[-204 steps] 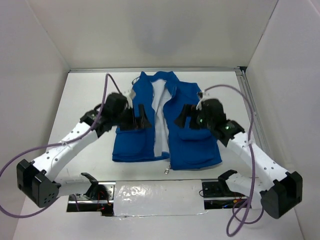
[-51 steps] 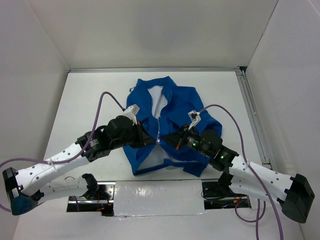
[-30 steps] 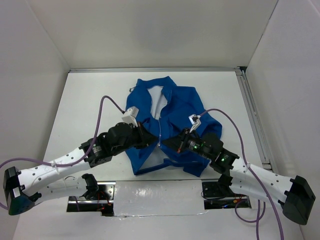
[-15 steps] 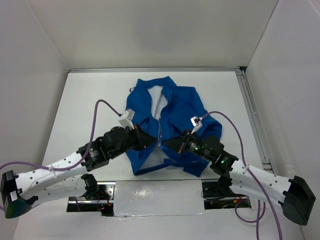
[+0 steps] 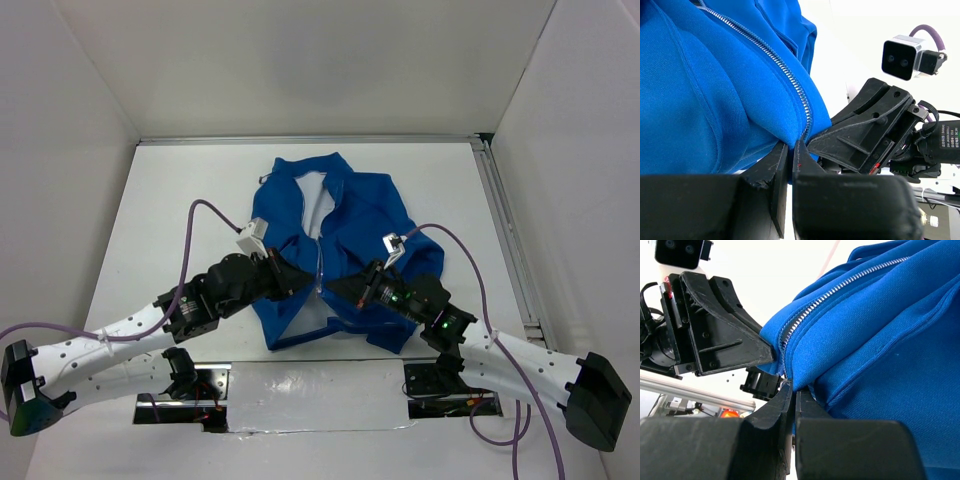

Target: Zip up the jacket

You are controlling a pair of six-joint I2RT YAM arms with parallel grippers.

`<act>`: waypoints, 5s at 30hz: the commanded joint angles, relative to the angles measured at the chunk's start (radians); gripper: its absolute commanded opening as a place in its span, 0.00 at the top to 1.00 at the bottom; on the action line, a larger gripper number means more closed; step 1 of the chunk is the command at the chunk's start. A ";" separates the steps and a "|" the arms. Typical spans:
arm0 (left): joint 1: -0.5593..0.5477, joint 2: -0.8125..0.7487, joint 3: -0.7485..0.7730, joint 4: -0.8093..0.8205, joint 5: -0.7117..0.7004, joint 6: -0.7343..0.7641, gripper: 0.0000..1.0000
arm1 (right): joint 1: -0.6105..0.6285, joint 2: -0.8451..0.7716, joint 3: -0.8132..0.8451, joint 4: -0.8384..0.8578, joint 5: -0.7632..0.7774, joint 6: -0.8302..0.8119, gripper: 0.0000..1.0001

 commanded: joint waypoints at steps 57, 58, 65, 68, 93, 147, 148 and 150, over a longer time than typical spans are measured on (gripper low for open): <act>-0.022 -0.022 0.014 0.123 -0.034 -0.046 1.00 | 0.052 -0.064 -0.079 0.207 0.057 0.004 1.00; -0.020 -0.025 0.011 0.124 -0.031 -0.043 1.00 | 0.055 -0.052 -0.076 0.208 0.057 -0.002 1.00; -0.020 -0.025 0.005 0.127 -0.011 -0.046 1.00 | 0.054 -0.025 -0.038 0.210 0.063 -0.030 1.00; -0.020 -0.020 0.009 0.120 -0.011 -0.046 1.00 | 0.052 -0.030 -0.041 0.224 0.063 -0.032 1.00; -0.020 -0.019 -0.021 0.141 0.037 -0.074 1.00 | 0.051 -0.016 -0.010 0.250 0.102 -0.056 1.00; -0.030 0.035 -0.001 0.218 -0.038 0.018 1.00 | 0.006 -0.091 -0.042 0.050 0.062 0.154 1.00; -0.030 0.035 -0.003 0.219 -0.038 0.018 1.00 | 0.006 -0.093 -0.045 0.052 0.065 0.156 1.00; -0.030 0.033 -0.006 0.225 -0.031 0.018 1.00 | 0.005 -0.094 -0.044 0.052 0.069 0.154 1.00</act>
